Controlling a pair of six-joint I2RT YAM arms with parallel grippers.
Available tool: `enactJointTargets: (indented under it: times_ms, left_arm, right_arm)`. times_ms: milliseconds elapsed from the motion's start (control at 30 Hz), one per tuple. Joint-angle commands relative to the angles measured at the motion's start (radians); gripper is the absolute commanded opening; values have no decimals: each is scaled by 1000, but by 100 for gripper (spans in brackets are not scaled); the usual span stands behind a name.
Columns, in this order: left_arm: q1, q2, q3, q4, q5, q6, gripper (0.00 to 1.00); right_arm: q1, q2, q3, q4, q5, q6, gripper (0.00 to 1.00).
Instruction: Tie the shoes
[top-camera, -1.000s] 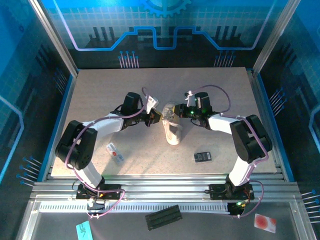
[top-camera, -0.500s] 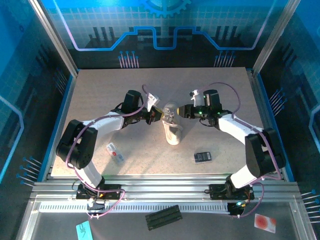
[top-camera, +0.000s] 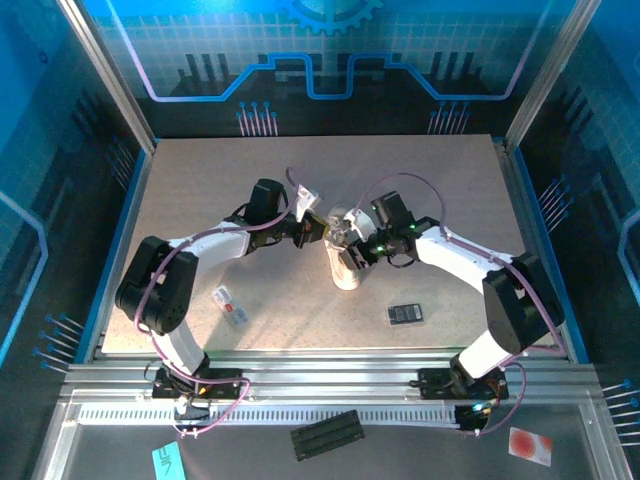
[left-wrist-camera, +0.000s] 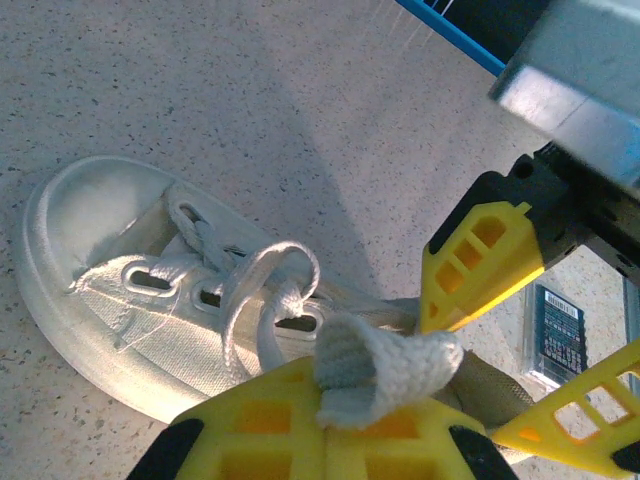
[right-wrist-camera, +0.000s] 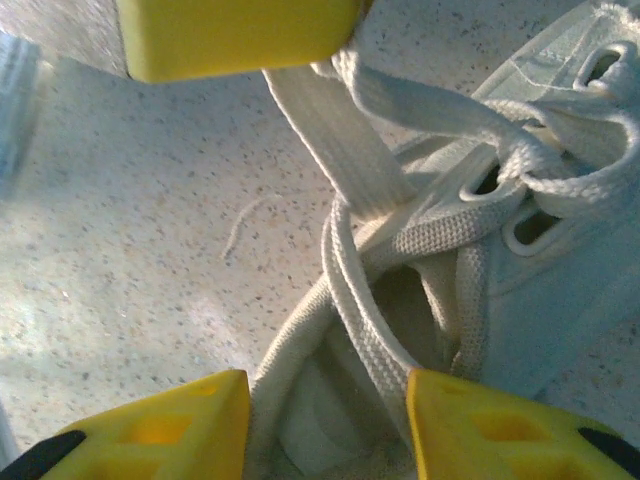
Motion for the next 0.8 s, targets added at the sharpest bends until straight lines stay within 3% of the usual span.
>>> enactJointTargets:
  times_ms: [0, 433, 767]
  left_arm:
    - [7, 8, 25, 2, 41, -19, 0]
    - [6, 7, 22, 5, 46, -24, 0]
    - [7, 1, 22, -5, 43, -19, 0]
  right_arm:
    - [32, 12, 41, -51, 98, -81, 46]
    - [69, -15, 20, -38, 239, -125, 45]
    - [55, -63, 10, -30, 239, -107, 42]
